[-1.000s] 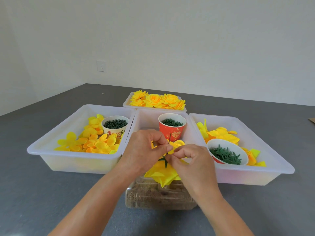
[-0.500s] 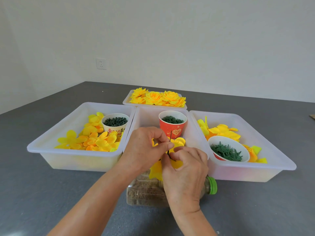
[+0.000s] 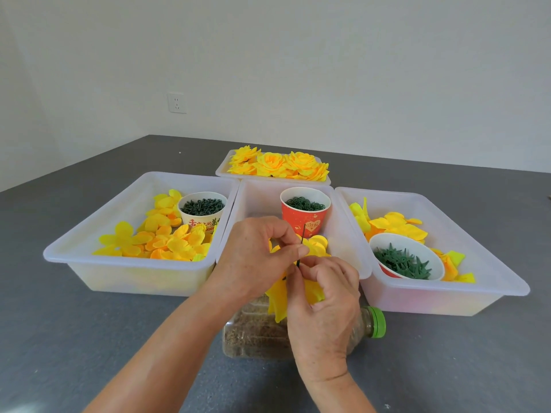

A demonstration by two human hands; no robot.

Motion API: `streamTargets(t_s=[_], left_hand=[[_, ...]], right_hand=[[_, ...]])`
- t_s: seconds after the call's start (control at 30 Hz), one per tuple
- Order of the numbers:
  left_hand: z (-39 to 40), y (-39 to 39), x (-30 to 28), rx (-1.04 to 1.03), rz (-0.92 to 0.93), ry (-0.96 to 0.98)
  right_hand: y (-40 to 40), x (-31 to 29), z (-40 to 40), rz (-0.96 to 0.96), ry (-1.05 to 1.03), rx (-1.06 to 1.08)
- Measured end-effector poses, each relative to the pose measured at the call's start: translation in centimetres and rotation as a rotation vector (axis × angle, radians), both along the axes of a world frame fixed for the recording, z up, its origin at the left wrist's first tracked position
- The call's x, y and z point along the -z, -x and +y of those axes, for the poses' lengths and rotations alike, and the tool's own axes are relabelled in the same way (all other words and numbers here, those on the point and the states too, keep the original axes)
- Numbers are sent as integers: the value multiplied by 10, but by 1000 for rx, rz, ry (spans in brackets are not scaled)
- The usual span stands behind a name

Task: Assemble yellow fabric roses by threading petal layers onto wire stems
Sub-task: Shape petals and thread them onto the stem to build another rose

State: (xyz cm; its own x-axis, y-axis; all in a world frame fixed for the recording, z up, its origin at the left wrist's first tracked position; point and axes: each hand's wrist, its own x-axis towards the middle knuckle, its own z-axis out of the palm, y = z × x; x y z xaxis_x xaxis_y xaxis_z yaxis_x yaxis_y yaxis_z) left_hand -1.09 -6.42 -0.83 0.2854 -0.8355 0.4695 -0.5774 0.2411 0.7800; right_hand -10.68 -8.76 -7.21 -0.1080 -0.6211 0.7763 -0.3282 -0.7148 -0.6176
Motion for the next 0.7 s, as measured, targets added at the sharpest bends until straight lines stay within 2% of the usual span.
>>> streamTargets(t_s=[0.23,0.33,0.43,0.57,0.63,0.7], left_hand=[[1,0,1,-14,5,-8],[1,0,0,-10,20,-18],[1,1,-1,-6,22,-26],[1,1,-1,-9,8,-23],[2,0,0,0,2,-10],[2,-1,1,11,1,-1]], right_hand=[[2,3,1,-6,41,8],[12,-4,0,53,-63,-49],[28,-14,-12,130,-278,-258],[38,-37,-33,105,-517,-749],[37,-41,-38,144,-515,-829],[37,-41,-41,200,-493,-779]])
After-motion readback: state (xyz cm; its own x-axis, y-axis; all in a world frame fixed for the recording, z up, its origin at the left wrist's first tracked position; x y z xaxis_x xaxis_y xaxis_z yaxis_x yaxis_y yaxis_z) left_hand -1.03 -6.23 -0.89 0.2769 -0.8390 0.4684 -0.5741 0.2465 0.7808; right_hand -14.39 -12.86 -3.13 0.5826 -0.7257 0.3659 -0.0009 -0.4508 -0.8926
